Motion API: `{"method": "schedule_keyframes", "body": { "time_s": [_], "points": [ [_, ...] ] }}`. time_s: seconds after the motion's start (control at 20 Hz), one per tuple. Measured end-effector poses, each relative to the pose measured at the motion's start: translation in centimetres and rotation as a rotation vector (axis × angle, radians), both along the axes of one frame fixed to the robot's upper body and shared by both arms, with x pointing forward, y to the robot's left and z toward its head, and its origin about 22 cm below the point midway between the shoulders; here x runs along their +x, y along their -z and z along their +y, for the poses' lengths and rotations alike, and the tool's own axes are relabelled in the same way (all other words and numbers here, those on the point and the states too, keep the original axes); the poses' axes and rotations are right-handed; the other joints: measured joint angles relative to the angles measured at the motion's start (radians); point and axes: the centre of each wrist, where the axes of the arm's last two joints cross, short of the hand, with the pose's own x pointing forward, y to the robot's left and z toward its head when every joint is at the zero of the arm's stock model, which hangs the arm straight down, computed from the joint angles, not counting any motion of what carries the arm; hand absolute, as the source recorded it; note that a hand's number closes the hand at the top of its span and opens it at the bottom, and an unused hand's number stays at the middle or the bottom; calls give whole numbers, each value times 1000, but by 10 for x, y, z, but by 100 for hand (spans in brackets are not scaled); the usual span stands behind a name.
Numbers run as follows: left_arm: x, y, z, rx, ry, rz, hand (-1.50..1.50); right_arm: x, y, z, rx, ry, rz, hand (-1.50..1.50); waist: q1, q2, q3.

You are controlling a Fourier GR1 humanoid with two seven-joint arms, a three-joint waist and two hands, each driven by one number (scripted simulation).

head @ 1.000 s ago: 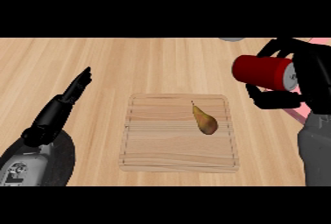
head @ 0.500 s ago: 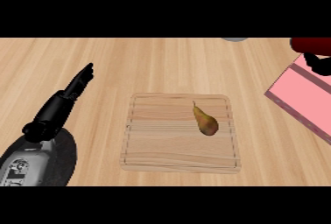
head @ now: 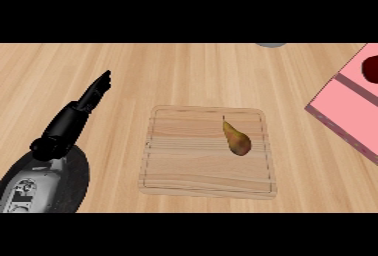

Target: Pick the can from the cutting board and place it in the cardboard box

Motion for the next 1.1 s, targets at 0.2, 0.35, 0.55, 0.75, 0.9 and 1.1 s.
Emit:
{"method": "schedule_keyframes", "body": {
  "time_s": [0.2,0.35,0.55,0.75,0.9,1.1],
  "points": [
    [-4,5,2,6,0,1,0,-3,14,-31,-16,-19,140,150,2,0,0],
    [-2,5,5,4,2,2,0,-6,23,-51,-16,-17,238,-150,5,1,0],
    [0,10,-3,-2,5,-3,0,-6,30,-65,33,-105,305,-150,6,2,1],
    [-3,10,3,-4,2,2,0,-6,35,-70,132,-208,225,-150,2,-1,1],
    [-4,11,4,-5,-6,15,0,-2,29,-72,315,-251,45,-150,-1,-3,2],
    [-2,9,7,-3,-14,9,0,-1,33,-81,652,-224,-167,-150,-9,-4,2]
  ]
}}
